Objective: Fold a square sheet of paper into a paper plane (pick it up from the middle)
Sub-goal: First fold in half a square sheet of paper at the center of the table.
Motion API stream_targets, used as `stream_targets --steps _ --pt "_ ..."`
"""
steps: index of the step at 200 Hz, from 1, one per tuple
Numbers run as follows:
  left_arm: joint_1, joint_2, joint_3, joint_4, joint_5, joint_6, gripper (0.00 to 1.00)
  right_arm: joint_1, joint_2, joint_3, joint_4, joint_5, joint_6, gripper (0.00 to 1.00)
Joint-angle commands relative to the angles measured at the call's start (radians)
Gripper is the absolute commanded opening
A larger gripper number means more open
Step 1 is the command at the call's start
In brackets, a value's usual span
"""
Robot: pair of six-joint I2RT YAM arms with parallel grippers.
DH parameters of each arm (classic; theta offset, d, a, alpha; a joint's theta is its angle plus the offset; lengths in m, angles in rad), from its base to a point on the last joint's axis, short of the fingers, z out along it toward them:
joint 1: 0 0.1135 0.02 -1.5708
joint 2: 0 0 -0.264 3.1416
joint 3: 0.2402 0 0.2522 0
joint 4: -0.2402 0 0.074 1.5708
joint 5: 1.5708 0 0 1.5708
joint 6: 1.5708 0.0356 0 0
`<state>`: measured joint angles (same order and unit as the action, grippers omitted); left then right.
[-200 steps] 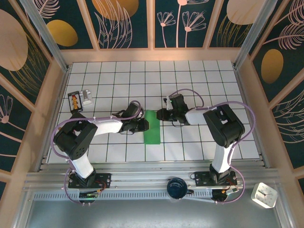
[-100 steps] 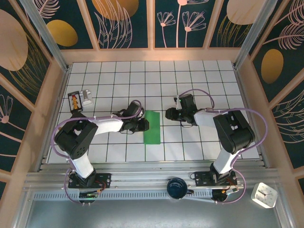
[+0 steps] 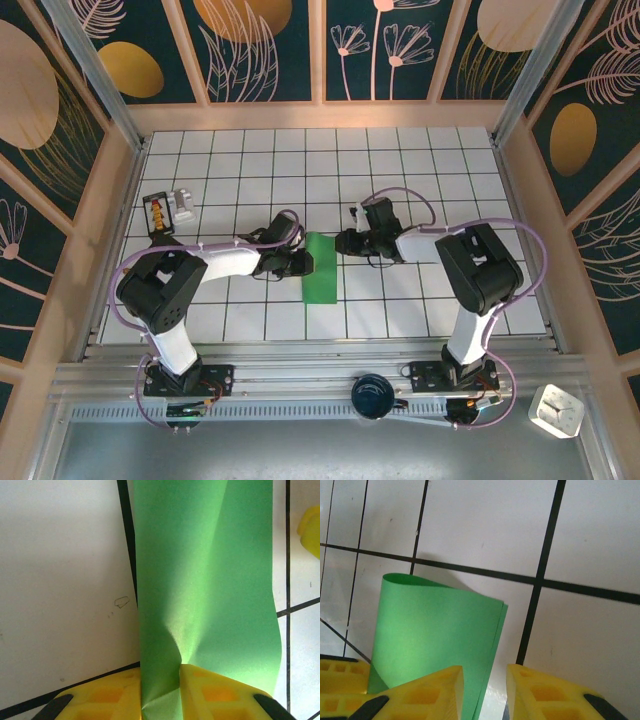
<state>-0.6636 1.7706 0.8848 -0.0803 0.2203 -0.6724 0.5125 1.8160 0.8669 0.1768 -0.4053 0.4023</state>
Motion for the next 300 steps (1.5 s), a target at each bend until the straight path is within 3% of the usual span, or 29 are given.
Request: stream_targets --steps 1,300 --pt "-0.007 0.099 -0.014 0.013 -0.026 0.025 0.24 0.009 0.036 0.034 0.014 -0.018 0.012 0.29" --pt "-0.007 0.141 -0.011 0.01 -0.053 0.059 0.29 0.015 0.098 0.054 0.035 -0.039 0.03 0.27"
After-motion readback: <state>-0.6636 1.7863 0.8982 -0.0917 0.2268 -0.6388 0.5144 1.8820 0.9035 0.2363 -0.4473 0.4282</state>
